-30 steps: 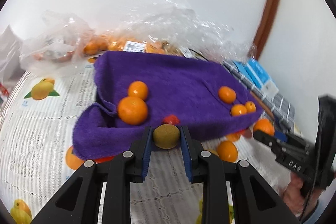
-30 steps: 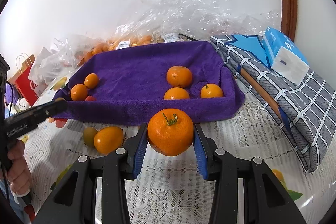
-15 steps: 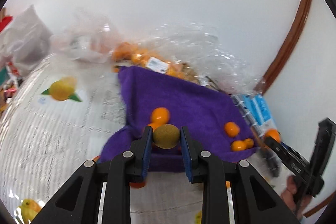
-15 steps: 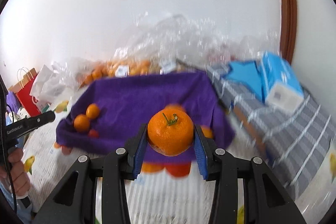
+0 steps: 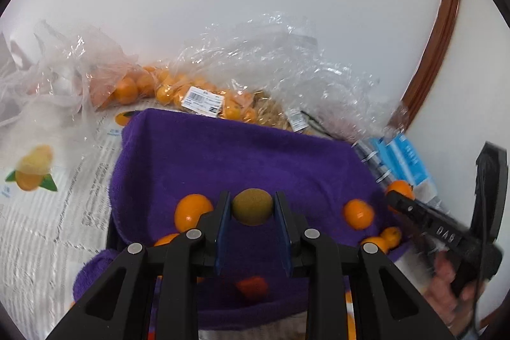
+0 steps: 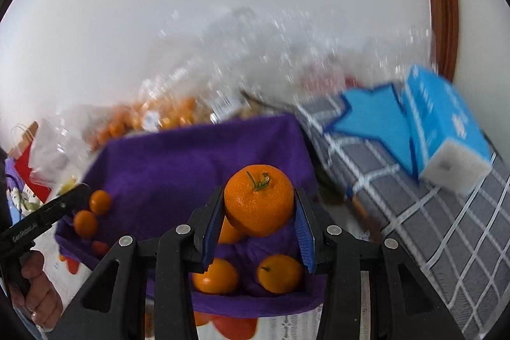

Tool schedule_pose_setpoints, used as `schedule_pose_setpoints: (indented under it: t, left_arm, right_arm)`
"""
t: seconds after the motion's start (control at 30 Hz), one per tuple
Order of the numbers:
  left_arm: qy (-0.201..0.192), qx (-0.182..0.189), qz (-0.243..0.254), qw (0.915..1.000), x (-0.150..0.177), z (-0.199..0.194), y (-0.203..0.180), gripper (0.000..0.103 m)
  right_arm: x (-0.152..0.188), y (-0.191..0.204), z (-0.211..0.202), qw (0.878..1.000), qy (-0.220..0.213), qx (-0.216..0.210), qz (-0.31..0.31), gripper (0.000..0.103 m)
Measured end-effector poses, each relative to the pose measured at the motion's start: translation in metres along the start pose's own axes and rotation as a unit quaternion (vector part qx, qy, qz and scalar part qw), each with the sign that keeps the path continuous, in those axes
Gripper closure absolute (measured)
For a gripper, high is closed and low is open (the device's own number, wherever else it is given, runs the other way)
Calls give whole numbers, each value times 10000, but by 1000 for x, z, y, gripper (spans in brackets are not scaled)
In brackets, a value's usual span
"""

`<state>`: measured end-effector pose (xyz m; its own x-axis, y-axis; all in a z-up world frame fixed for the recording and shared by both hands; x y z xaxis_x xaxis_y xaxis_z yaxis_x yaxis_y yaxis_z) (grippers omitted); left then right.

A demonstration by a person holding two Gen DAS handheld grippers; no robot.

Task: Organize fruits
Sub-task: 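Carry both held fruits over the purple towel and lower them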

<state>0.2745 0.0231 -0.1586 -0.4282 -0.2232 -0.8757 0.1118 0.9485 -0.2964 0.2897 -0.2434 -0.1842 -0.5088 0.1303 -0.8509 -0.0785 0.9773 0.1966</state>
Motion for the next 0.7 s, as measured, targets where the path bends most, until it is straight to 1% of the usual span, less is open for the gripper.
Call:
schedule_pose_setpoints:
  t: [0.1, 0.23, 0.47, 0.6, 0.7]
  left_arm:
    - [140, 81, -212, 9996, 5, 6, 5, 78]
    - [136, -9, 9, 9999, 10, 7, 0, 78]
    - [264, -21, 189, 9995, 16, 13, -7, 78]
    - [341, -112, 246, 9991, 18, 15, -8, 78]
    - [386, -133, 196, 9990, 18, 17, -5, 78]
  right_arm:
    - [7, -5, 7, 9998, 141, 50, 131, 61]
    - [13, -5, 12, 9996, 236, 107, 66, 61]
    - [18, -4, 13, 9998, 164, 104, 61, 61]
    - [19, -4, 12, 9998, 137, 114, 76, 61]
    - [19, -4, 11, 9998, 121, 115, 81, 60]
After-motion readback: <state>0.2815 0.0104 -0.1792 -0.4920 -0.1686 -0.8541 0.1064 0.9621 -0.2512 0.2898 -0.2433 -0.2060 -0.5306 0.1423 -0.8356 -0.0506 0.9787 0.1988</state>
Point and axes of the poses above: each gripper's, at about its wrist camera, not at the fingertips, and z roughly the way its jaws point, y to its left, x to its underside, the point moved 1 cm from there along z, roughly the way its jaws point, and after that the axes turned 14 degrees about -y, right-handed, at the moved point
